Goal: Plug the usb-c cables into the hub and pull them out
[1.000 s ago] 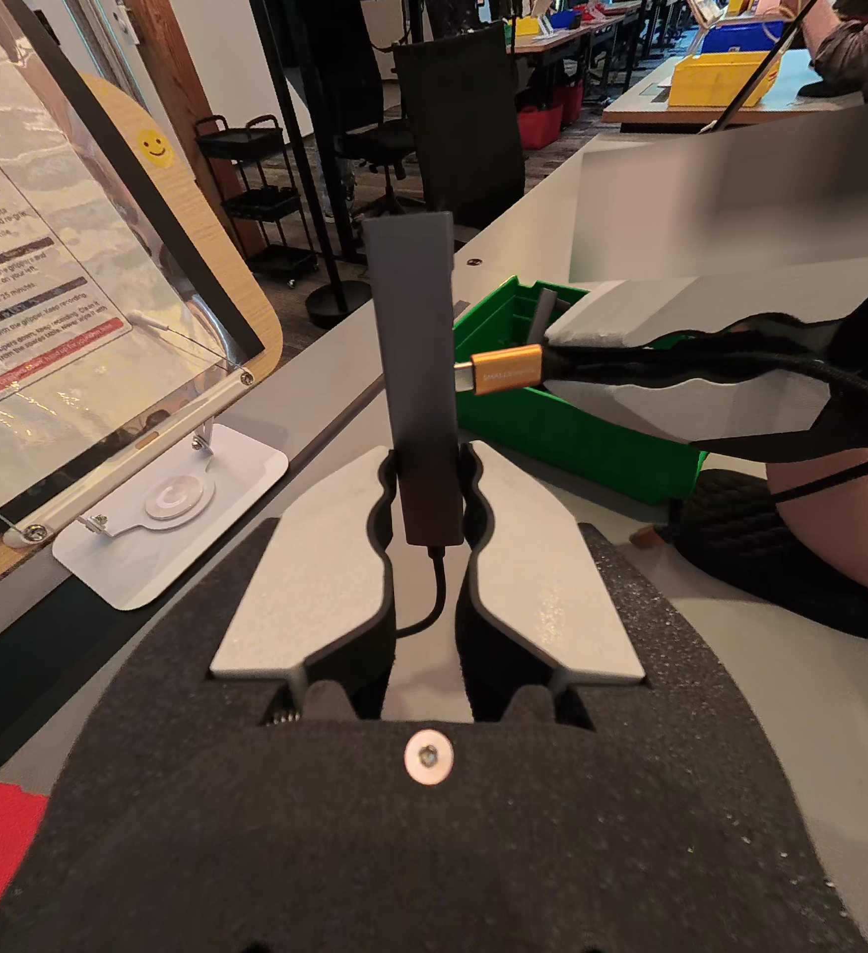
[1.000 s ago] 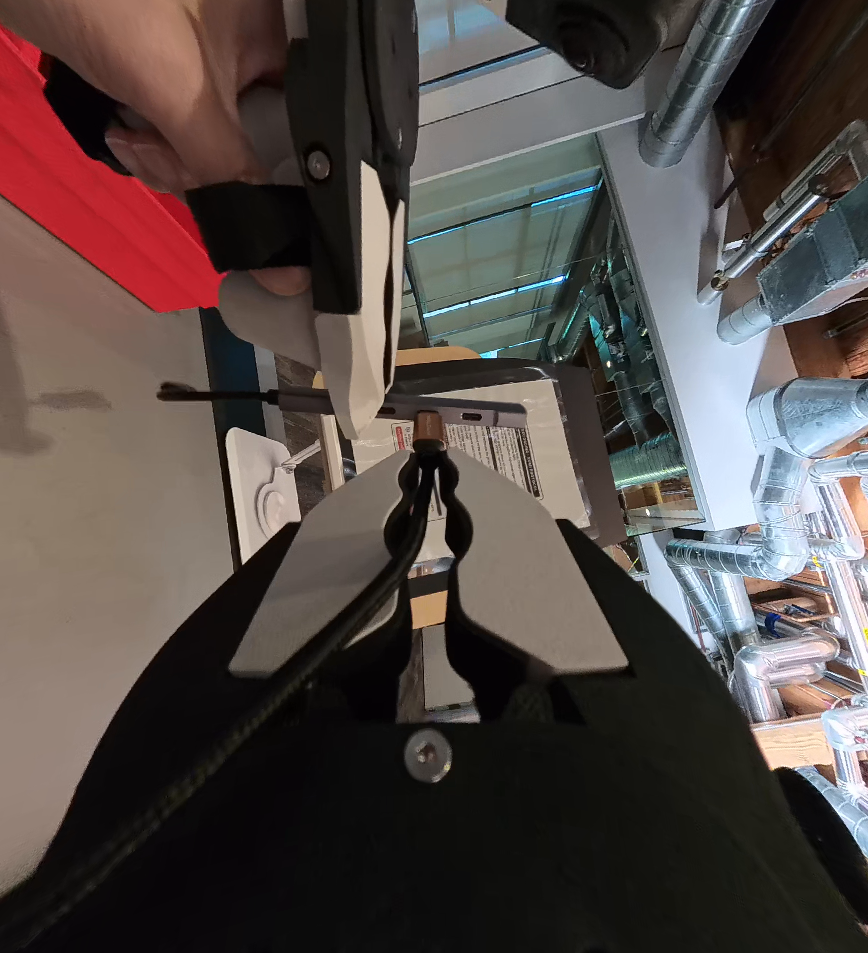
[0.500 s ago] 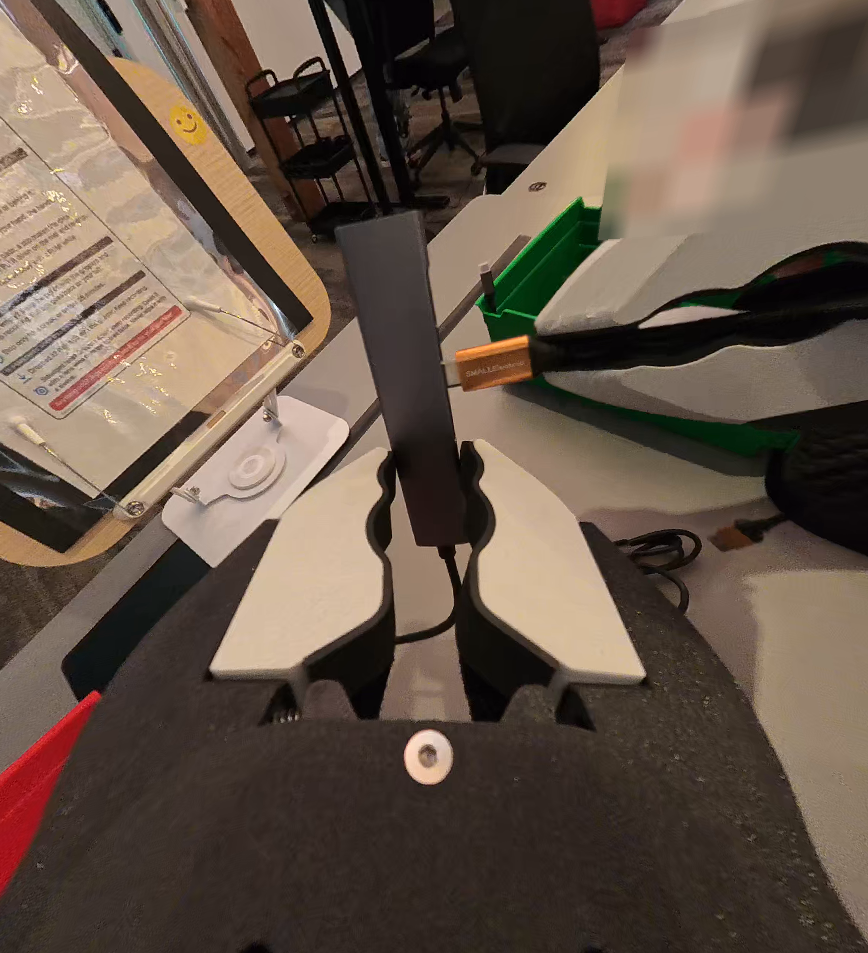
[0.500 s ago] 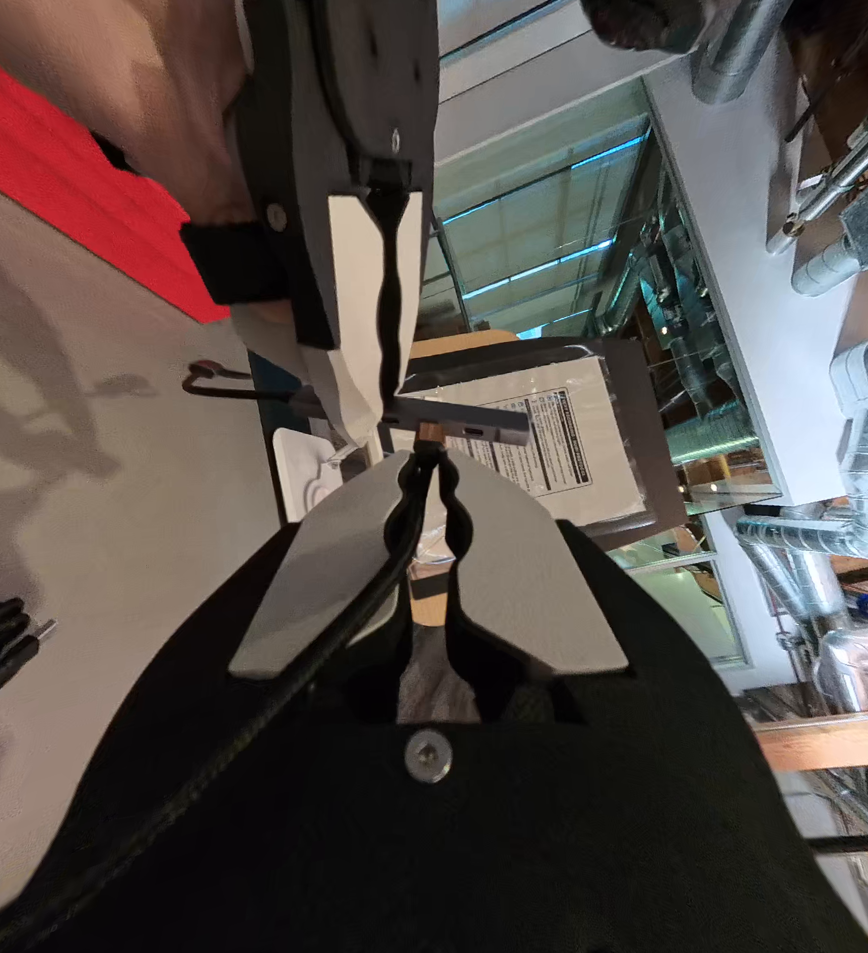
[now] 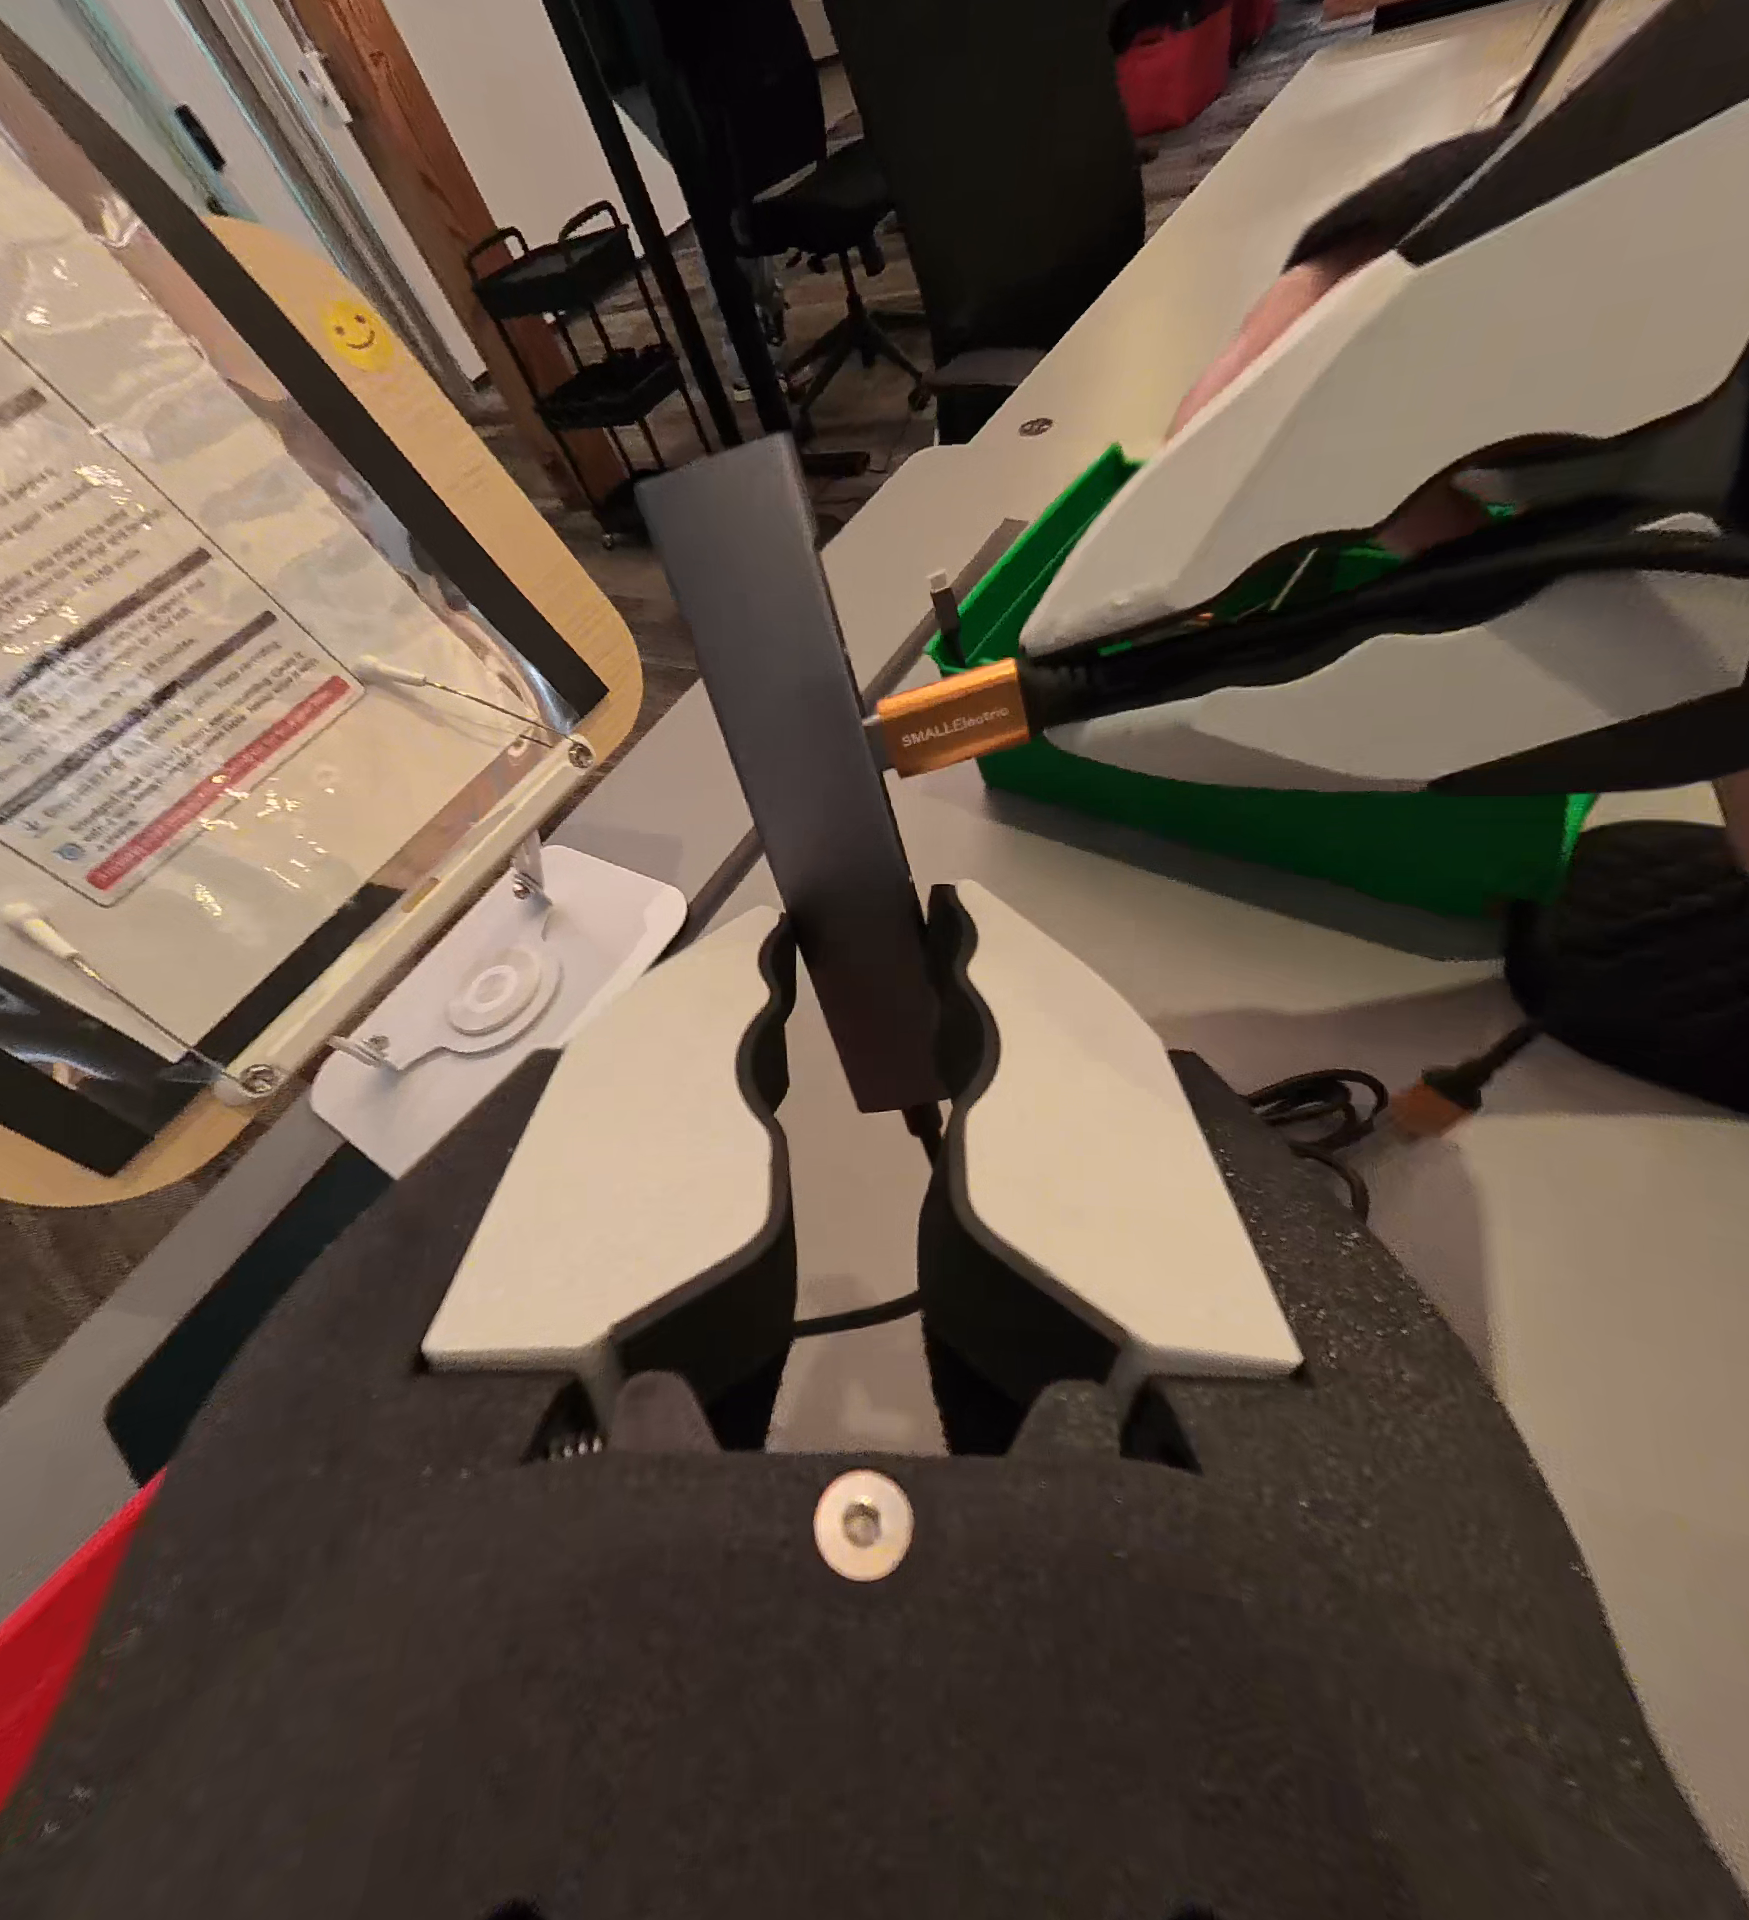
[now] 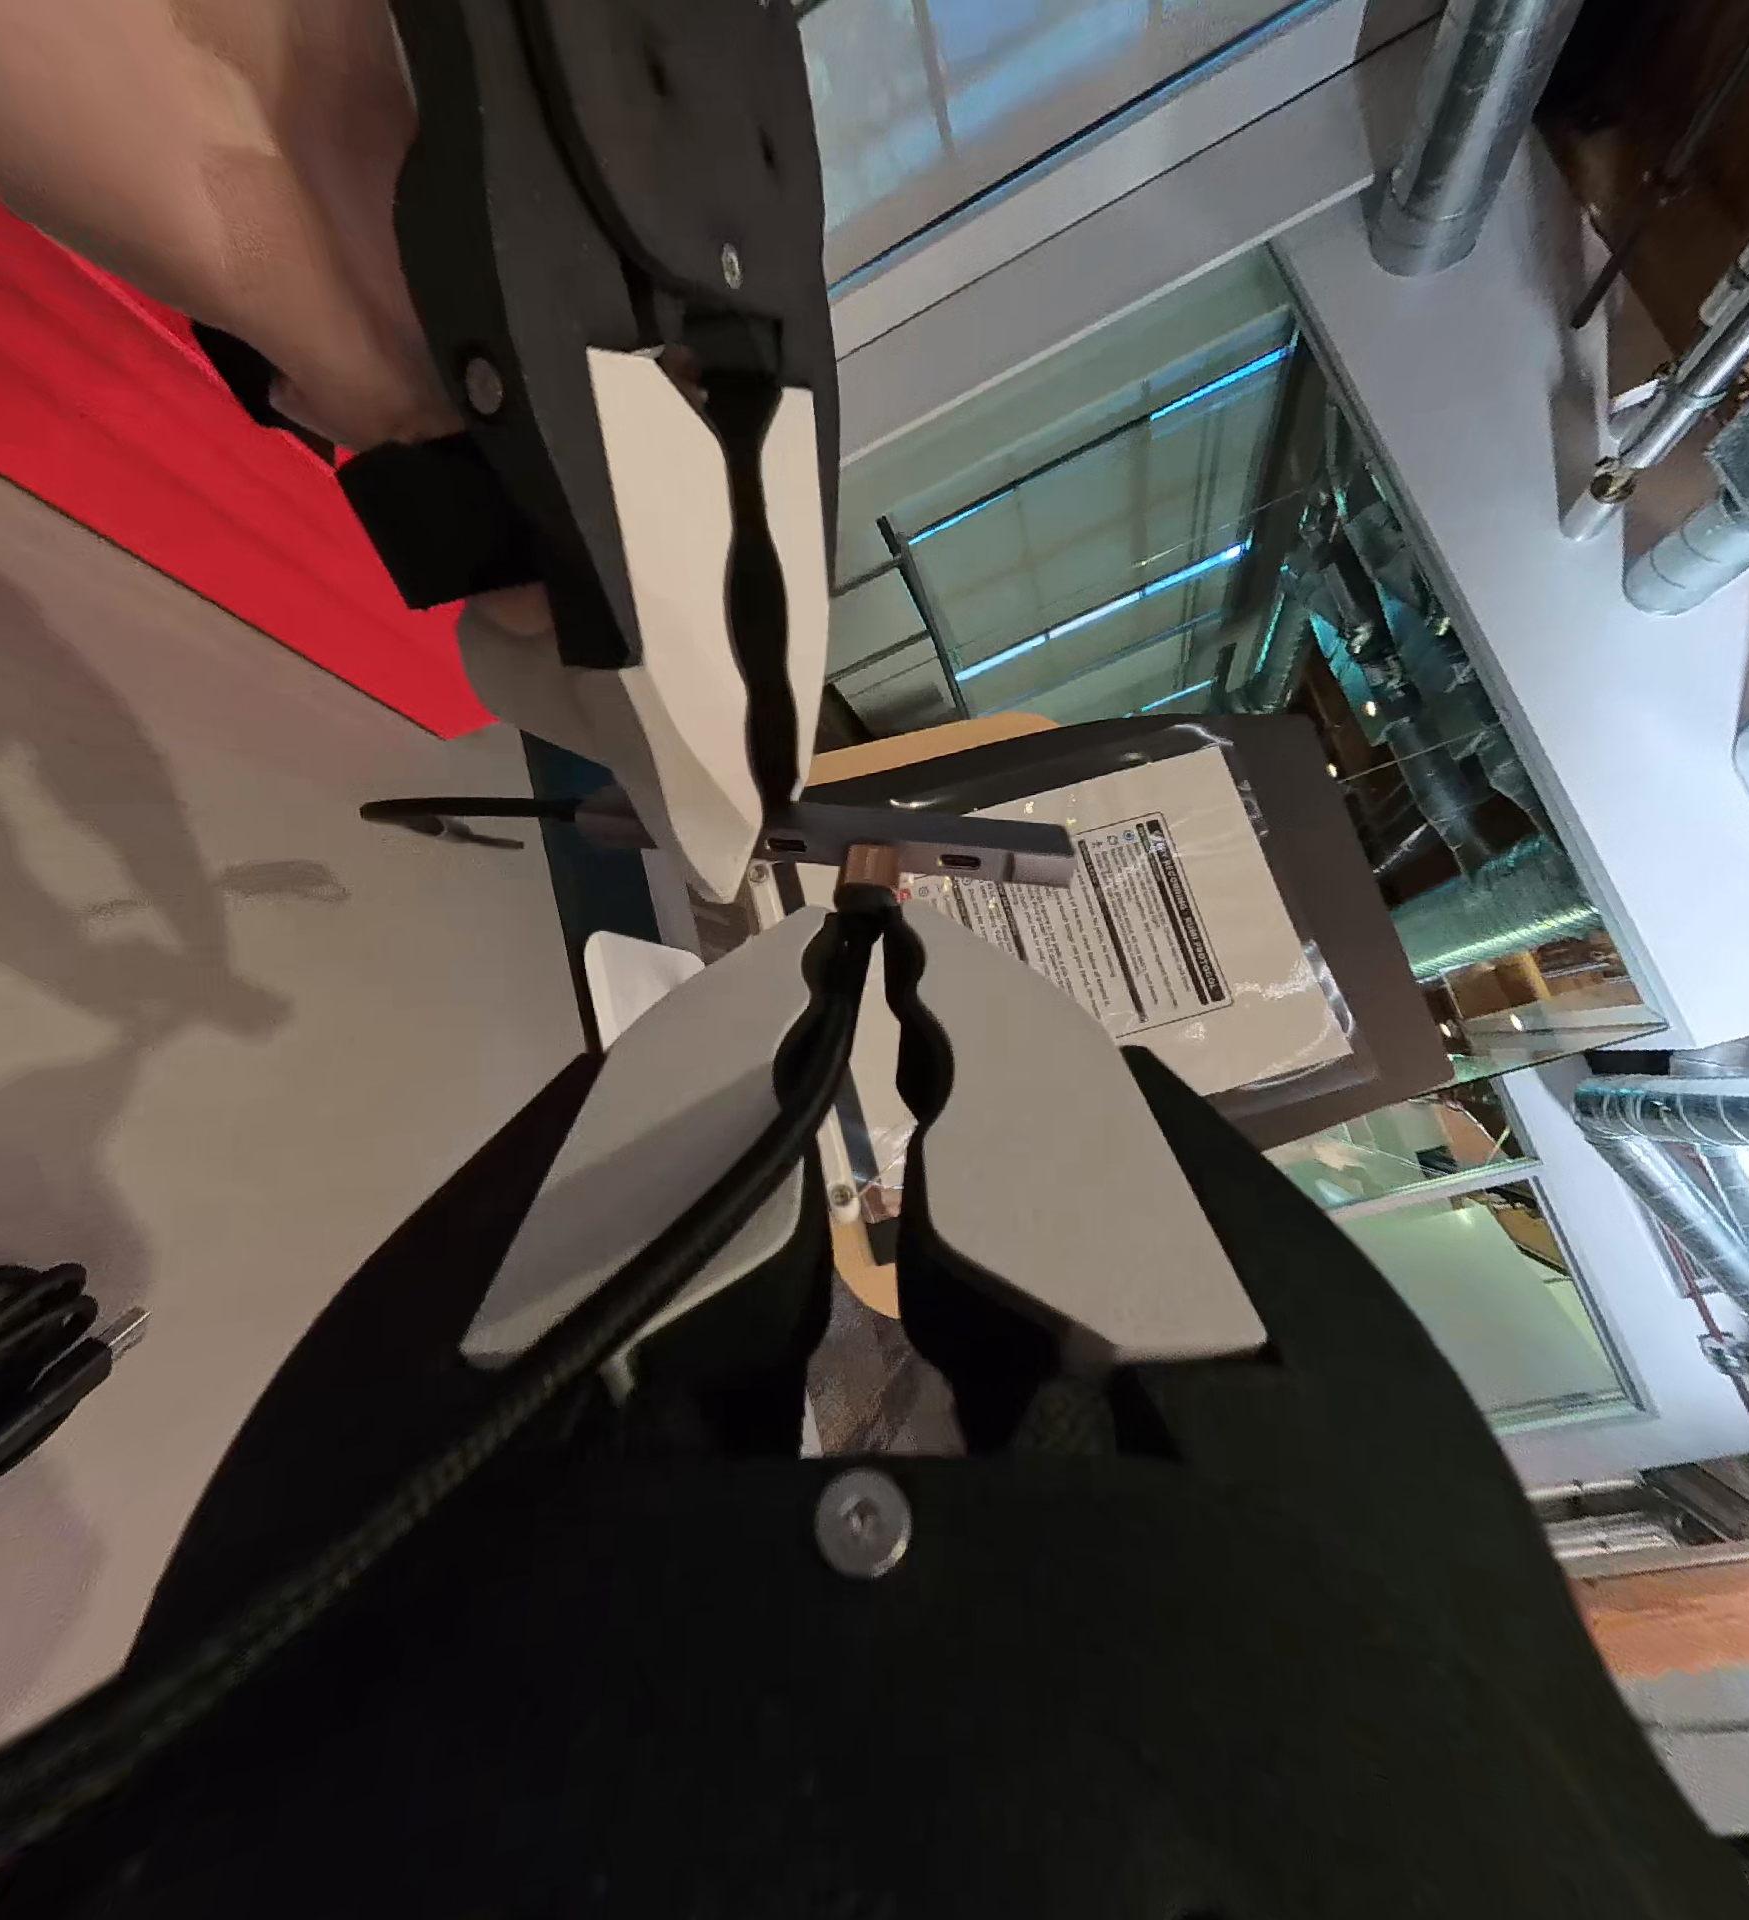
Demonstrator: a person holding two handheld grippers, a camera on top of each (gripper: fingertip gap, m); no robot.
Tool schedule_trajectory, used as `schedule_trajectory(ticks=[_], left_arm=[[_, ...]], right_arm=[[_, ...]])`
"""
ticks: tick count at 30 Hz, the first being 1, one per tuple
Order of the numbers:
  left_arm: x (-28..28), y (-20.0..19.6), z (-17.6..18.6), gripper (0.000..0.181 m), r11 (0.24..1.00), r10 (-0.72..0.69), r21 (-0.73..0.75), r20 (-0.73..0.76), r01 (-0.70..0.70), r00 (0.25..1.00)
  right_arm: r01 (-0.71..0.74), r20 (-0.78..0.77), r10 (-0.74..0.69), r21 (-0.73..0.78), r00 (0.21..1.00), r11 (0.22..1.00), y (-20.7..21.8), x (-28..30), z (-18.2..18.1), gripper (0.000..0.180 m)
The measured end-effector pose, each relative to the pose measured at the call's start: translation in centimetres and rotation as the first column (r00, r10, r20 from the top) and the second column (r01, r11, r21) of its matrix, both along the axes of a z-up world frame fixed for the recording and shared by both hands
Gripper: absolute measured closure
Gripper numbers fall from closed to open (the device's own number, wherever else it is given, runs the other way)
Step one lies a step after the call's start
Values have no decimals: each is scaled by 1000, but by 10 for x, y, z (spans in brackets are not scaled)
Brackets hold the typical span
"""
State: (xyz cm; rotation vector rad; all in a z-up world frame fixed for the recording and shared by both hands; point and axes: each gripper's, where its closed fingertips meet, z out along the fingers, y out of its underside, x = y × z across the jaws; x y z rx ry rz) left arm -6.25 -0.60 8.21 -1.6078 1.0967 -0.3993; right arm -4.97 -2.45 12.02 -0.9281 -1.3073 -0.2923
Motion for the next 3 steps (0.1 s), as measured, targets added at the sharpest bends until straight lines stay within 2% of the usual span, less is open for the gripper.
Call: schedule_trajectory(ticks=[3], left_arm=[[2, -3, 2, 156, 1000, -23, -5, 19, 23, 1000]], right_arm=[[-19, -15, 19, -13, 1000, 1000, -1, 2, 2, 171]])
